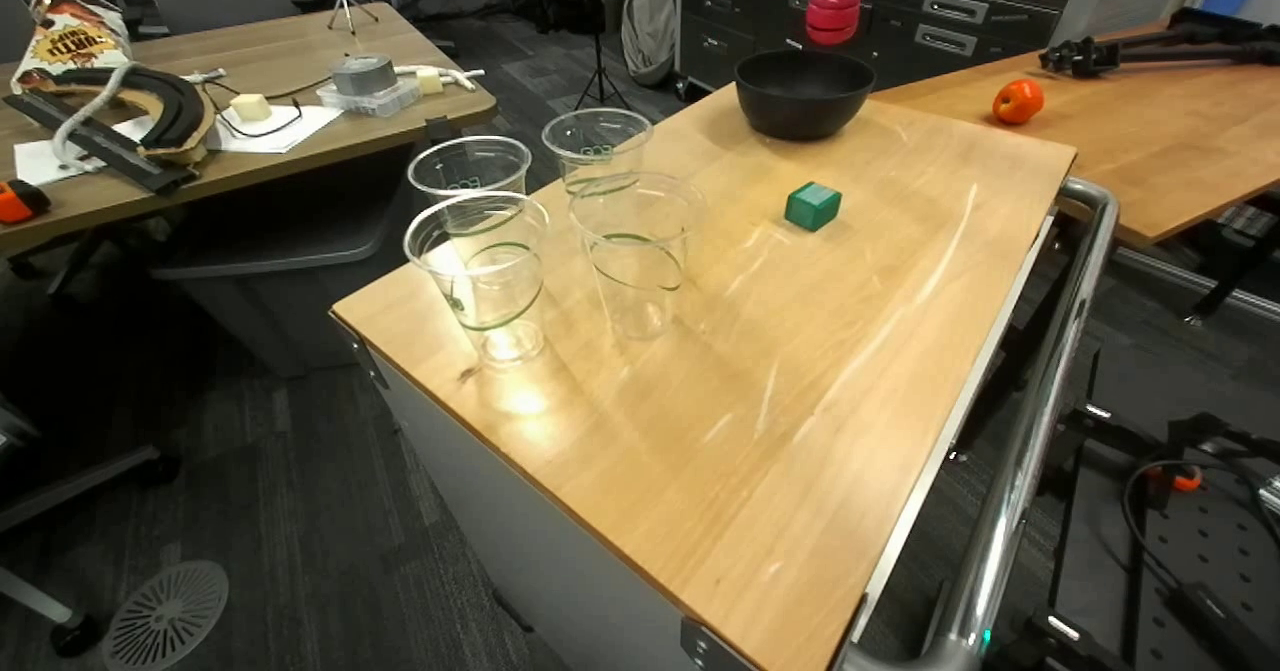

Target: Put the red object and the green building block in the black bowl then stack the four plastic cups together

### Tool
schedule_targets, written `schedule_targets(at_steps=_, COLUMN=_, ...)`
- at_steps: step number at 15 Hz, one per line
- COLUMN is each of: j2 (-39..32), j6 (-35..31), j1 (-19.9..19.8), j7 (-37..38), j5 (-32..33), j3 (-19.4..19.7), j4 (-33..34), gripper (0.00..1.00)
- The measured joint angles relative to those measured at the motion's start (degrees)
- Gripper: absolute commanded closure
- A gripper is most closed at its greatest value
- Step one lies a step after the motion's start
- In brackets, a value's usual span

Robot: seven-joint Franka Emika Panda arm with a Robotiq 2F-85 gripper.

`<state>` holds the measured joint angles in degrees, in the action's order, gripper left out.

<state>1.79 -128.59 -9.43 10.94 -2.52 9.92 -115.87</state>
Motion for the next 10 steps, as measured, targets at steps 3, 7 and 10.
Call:
schedule_targets(at_steps=3, j2=-1.6, j6=-3.7, j1=-0.3, j7=8.2, j5=1.2, j3=0.0, j4=-3.0, gripper=0.99)
schedule_targets(at_steps=7, j2=-5.5, j6=-11.4, j1=-0.3, j7=19.5, j5=2.0, j3=0.3, j4=-4.4, gripper=0.99)
schedule_targets(at_steps=10, j2=-6.5, j6=-16.3, j1=-0.4, j7=25.9, j5=1.7, j3=1.5, j4=-5.6, gripper=0.99)
